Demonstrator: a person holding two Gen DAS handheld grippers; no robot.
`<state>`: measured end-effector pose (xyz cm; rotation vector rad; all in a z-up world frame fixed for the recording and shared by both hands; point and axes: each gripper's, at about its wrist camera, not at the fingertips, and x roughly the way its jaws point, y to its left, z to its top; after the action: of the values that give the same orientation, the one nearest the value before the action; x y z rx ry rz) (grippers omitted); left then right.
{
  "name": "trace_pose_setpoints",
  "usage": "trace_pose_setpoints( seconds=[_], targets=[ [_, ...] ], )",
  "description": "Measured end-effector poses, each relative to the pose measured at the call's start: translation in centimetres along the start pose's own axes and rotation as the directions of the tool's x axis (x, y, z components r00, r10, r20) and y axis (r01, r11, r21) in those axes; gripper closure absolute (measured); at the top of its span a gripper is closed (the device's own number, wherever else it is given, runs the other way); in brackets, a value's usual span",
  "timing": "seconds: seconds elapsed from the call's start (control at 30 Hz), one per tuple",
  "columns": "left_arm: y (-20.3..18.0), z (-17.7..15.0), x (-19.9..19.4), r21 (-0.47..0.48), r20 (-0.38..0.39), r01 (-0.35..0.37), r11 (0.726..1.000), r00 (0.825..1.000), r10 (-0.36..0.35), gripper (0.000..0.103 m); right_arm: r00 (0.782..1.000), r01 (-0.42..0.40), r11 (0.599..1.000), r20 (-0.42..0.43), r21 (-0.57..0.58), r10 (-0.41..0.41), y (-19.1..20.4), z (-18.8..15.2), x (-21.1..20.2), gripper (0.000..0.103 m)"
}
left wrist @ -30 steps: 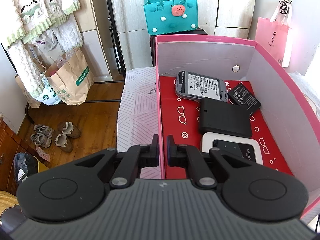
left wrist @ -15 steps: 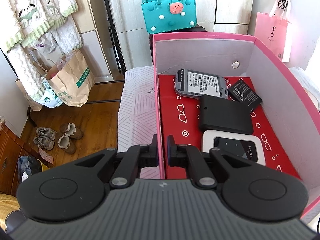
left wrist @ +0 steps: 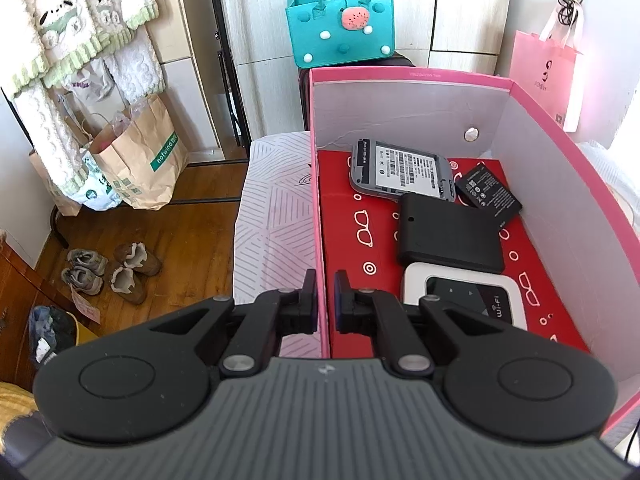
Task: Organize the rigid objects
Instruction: 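Grasp the white charger cube on the bedspread with the right gripper, then carry the white charger into the box beside the power bank and release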
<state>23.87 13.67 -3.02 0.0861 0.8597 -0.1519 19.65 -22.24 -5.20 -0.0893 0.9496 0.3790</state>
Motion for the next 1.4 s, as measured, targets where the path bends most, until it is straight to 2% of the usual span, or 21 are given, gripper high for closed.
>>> trace_pose_setpoints(
  seconds=[0.13,0.27,0.33,0.57,0.73,0.83,0.97,1.13,1.23,1.3,1.4],
  targets=[
    [0.0,0.0,0.0,-0.001,0.000,0.003,1.000,1.000,-0.003,0.097,0.999,0.040,0.997,0.006,-0.066,-0.040,0.9,0.2,0.5,0.051],
    [0.1,0.0,0.0,-0.002,0.001,0.003,1.000,1.000,-0.003,0.097,1.000,0.026,0.999,0.012,-0.032,-0.026,0.5,0.3,0.8,0.051],
    [0.1,0.0,0.0,-0.005,0.001,0.004,1.000,1.000,-0.004,0.097,0.999,0.034,0.999,0.008,-0.027,-0.034,0.6,0.4,0.6,0.055],
    [0.0,0.0,-0.1,0.004,0.010,0.000,1.000,1.000,0.000,0.097,1.000,0.014,1.000,0.013,-0.002,-0.014,0.9,0.1,-0.7,0.055],
    [0.2,0.0,-0.2,0.000,0.010,0.005,1.000,1.000,-0.005,0.097,0.995,-0.070,0.997,0.073,0.020,0.069,1.8,0.8,-3.4,0.055],
    [0.2,0.0,-0.1,-0.002,0.011,0.005,1.000,1.000,-0.005,0.097,0.977,-0.175,0.983,0.132,0.053,0.167,2.1,1.9,-5.5,0.055],
    [0.3,-0.1,-0.2,-0.008,0.013,0.010,1.000,1.000,-0.010,0.097,0.951,-0.216,0.976,0.220,-0.031,0.218,4.2,3.8,-7.8,0.055],
    [0.3,-0.1,-0.2,0.001,0.014,0.003,1.000,1.000,-0.003,0.097,0.935,-0.214,0.966,0.255,-0.147,0.246,7.9,6.4,-7.7,0.055],
    [0.3,-0.1,-0.2,0.007,0.014,0.001,1.000,1.000,-0.001,0.097,0.941,-0.180,0.951,0.237,-0.250,0.241,10.4,7.8,-6.5,0.055],
    [0.3,-0.1,-0.2,0.006,0.014,0.002,1.000,1.000,-0.002,0.097,0.957,-0.111,0.942,0.220,-0.318,0.187,12.2,8.7,-5.2,0.055],
    [0.2,-0.1,-0.2,0.003,0.015,0.004,1.000,1.000,-0.004,0.097,0.978,-0.021,0.899,0.178,-0.437,0.109,14.6,9.7,-2.8,0.055]
  ],
)
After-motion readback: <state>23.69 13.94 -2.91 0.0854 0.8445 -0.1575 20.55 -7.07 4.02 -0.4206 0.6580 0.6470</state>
